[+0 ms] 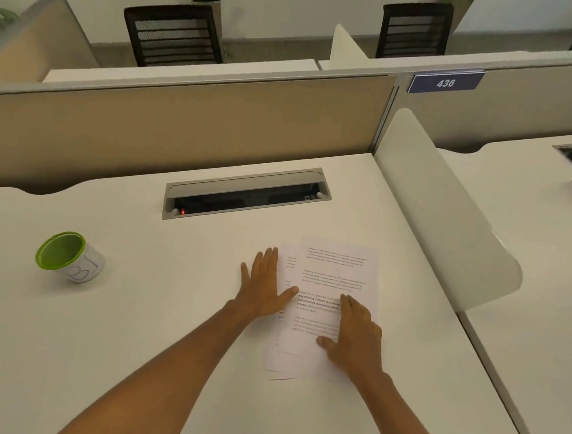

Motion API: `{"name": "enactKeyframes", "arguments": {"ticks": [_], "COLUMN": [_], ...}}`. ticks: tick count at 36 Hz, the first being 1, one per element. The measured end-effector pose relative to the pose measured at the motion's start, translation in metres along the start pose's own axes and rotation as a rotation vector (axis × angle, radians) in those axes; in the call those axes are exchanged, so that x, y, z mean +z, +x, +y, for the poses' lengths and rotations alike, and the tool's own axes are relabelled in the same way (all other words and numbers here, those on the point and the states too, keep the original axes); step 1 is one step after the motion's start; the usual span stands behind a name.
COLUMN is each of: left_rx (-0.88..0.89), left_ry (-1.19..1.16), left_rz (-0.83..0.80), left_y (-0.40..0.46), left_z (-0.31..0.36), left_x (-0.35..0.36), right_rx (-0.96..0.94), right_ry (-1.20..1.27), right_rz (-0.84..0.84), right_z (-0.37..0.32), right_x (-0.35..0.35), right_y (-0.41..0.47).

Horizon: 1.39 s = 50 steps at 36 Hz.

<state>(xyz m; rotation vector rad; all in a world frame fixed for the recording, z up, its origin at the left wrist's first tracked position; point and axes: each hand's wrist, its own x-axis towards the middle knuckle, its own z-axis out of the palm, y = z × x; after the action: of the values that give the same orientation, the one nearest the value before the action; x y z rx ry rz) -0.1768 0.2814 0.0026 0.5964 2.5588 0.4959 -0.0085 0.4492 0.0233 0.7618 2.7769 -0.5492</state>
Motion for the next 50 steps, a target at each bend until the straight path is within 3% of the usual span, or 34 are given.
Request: {"name": "enactKeyframes", "arguments": {"ticks": [5, 13, 17, 22, 27, 34, 38, 43, 46, 50], "left_rx": [0.002, 0.078, -0.028, -0.296, -0.352, -0.201, -0.097, -0.081, -0.096, -0.147], "left_ry": [0.014, -0.284, -0.581, -0.794, -0.952, -1.026, -1.020, -1.060, -1.082, -1.118], "left_rz": [0.058, 0.099, 0.167, 0.210, 0.268, 0.311, 0.339, 0.287, 0.200, 0.076], "left_y": [0.005, -0.006, -0.023, -0.033, -0.039, -0.060, -0.078, -0.097, -0.106, -0.119], "left_z": [0.004, 0.030, 0.042, 0.041, 0.034, 0.029, 0.023, 0.013, 0.005, -0.003], "left_x": [0.012, 0.023, 0.027, 0.029, 0.028, 0.006, -0.015, -0.035, -0.044, -0.048], "right_rx": [0.006, -0.009, -0.019, -0.028, -0.058, 0.174, 0.245, 0.197, 0.150, 0.128], "right_ry": [0.016, 0.040, 0.052, 0.053, 0.076, 0.792, 1.207, 1.501, 1.560, 1.459], "right_rz": [0.001, -0.002, -0.005, -0.003, -0.011, 0.183, 0.035, -0.362, -0.471, -0.534], "right_z": [-0.001, 0.000, 0.002, 0.005, 0.012, 0.039, 0.045, 0.040, 0.028, 0.001], "right_x": [0.001, 0.001, 0.002, 0.005, 0.010, -0.014, -0.032, -0.044, -0.041, -0.034], "right_y": [0.002, 0.001, 0.000, 0.000, 0.000, 0.022, 0.036, 0.047, 0.045, 0.036]}}
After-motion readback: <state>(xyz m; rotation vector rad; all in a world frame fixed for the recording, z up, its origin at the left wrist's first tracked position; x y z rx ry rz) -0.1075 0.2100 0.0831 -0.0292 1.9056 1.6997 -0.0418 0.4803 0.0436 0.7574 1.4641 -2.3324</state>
